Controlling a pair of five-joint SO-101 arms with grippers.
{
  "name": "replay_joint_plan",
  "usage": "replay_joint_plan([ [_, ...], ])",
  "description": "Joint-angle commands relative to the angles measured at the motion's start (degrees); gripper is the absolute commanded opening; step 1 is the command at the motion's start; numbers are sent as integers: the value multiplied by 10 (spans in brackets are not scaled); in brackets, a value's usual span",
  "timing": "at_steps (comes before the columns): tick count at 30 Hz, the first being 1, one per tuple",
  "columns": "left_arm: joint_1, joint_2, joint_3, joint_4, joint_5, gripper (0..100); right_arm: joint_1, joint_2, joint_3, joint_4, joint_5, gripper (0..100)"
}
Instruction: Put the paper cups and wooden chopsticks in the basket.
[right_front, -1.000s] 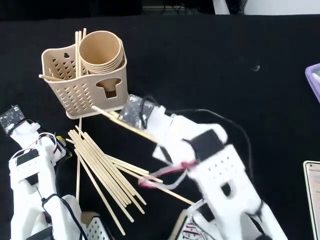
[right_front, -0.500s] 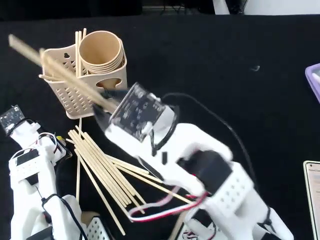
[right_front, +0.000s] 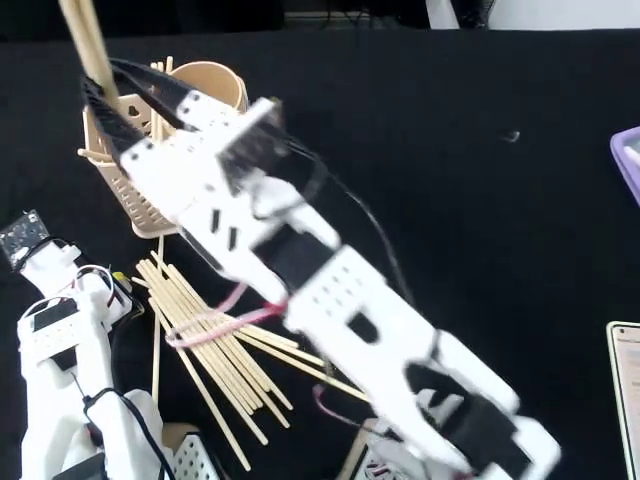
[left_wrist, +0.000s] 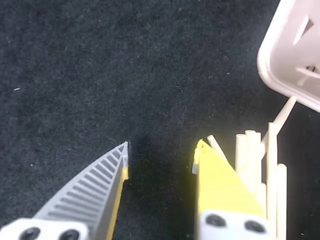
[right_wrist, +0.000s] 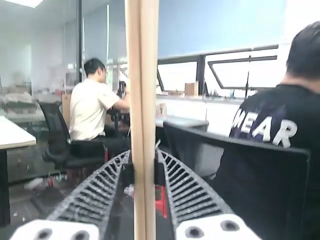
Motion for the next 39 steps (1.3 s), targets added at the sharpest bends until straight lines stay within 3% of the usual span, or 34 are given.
replay_joint_plan([
  [1,1,-11,0,-7,-2,216,18,114,-100,-18,-5,11],
  [7,3,-13,4,-7,-2,216,47,205,-152,-11,-7,11],
  [10,4,-13,4,-8,-2,216,46,206,-156,53,-7,21],
  [16,4,-13,4,-8,-2,216,45,206,-189,187,-9,229],
  [26,3,-13,4,-8,-2,216,43,119,-215,302,-10,233],
  [30,3,-13,4,-8,-2,216,43,21,-215,452,-10,233],
  [36,4,-13,4,-8,-2,216,45,-157,-209,812,-6,236],
  [39,4,-13,4,-8,-2,216,42,-222,-140,909,-10,237],
])
